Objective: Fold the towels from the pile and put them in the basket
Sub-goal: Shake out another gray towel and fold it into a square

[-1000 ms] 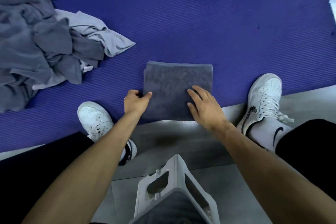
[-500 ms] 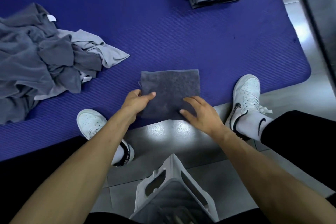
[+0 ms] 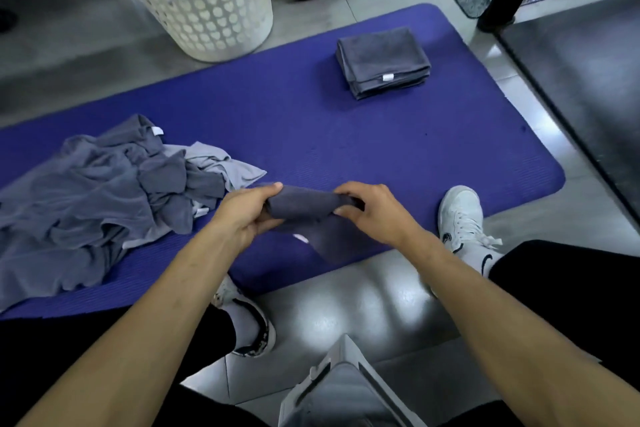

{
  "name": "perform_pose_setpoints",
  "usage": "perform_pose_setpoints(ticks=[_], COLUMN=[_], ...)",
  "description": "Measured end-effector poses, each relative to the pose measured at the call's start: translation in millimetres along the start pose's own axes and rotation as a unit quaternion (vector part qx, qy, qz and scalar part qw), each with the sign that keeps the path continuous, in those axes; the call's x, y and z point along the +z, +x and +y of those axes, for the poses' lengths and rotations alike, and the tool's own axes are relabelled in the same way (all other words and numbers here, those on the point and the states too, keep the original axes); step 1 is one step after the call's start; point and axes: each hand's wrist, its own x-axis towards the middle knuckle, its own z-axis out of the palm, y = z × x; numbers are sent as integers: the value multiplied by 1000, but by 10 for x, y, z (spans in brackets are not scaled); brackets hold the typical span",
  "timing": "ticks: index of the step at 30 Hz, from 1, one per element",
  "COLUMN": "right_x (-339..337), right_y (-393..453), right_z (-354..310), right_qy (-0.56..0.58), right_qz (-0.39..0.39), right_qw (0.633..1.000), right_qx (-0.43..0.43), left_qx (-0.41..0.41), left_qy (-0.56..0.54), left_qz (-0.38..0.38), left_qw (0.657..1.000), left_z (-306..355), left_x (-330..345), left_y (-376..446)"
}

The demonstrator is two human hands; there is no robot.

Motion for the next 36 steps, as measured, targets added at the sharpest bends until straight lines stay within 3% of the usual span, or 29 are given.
perform_pose_setpoints(ticks=[4, 6, 9, 13, 14, 15, 19, 21, 23, 28, 30, 33, 36], right_x=[-428, -661, -946, -1138, -1180, -1227, -1553, -1627, -1591, -1725, -1913, -2204, -2449], right_y=[167, 191, 167, 110, 96, 83, 36, -20, -59, 95, 262, 670, 1066], right_z=[-323, -441, -551, -685, -727, -753, -664, -580, -534, -387, -322, -271, -164], right_qy=[-47, -60, -97, -137, -141, -145, -205, -248, -220, -127, -48, -1, 8], right_qz=[-72, -87, -92, -101, -96, -92, -120, -164, -183, -76, 8, 102, 55], right_qw=[995, 992, 986, 980, 980, 980, 971, 954, 956, 981, 986, 979, 981], right_qx=[-59, -75, -97, -103, -103, -101, -12, 28, 60, 129, 162, 176, 183], left_qx=[76, 151, 310, 439, 457, 461, 416, 412, 395, 363, 364, 344, 301], left_qy=[95, 227, 445, 573, 592, 595, 495, 458, 440, 450, 380, 165, 46], left_qz=[-44, -62, -31, -43, -47, -51, -103, -112, -129, -145, -132, -77, -44], left_qw=[992, 960, 839, 691, 662, 656, 756, 780, 796, 803, 840, 921, 951], left_z=[129, 170, 187, 275, 332, 397, 756, 909, 1017, 1381, 1509, 1579, 1594], left_x=[3, 26, 63, 241, 294, 327, 310, 305, 333, 395, 453, 694, 1062], left_y=[-269, -386, -442, -553, -581, -588, -667, -765, -832, -650, -499, -205, 161])
